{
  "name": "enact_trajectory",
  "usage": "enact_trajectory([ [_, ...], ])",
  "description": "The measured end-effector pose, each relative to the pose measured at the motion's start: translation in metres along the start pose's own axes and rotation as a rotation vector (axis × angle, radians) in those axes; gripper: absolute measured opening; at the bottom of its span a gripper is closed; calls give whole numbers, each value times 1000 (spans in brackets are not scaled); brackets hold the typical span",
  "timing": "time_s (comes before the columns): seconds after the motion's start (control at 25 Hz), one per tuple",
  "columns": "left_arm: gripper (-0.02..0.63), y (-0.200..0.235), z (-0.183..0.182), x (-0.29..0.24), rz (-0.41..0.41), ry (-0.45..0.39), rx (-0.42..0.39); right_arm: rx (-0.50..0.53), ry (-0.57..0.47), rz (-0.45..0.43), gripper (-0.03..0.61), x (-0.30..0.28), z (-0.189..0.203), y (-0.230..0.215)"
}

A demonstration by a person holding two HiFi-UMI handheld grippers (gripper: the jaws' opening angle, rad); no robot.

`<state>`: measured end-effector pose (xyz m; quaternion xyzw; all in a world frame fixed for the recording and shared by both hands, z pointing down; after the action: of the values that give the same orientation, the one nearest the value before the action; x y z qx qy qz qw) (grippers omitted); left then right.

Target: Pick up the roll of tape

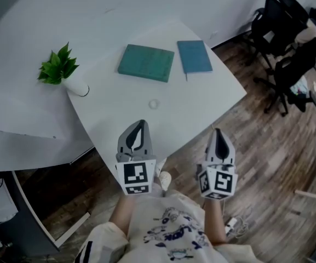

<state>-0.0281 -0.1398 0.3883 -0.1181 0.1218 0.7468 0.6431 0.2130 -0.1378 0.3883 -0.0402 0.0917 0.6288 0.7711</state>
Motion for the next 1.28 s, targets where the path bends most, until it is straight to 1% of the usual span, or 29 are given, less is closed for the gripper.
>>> enact_trajectory([
  [0.16,0,9,9,-30,6,50,5,-12,35,22,2,-28,9,-3],
  [0.32,0,14,20,-58,20,106,11,3,66,10,2,-52,14,-2],
  [0.52,0,15,39,-90,65,172,36,6,116,7,2,-76,29,-1],
  [0.64,2,17,50,-109,78,207,39,7,142,4,2,-89,39,0],
  [0.76,41,16,62,-126,97,244,46,11,169,3,1,-102,47,-1],
  [1.28,154,10,124,-178,153,424,55,-9,267,-6,2,-132,90,6],
])
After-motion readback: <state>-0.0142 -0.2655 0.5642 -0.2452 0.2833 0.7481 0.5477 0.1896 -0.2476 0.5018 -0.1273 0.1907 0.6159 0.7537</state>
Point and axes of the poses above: the fingertips, and each gripper's own axes: x backward along the fingers, y to its left, z out of its underside, the point moved 3 cm from there along x, backward along the fingers, and after that the axes turned 5 degrees about x, right-handed, at the moved point
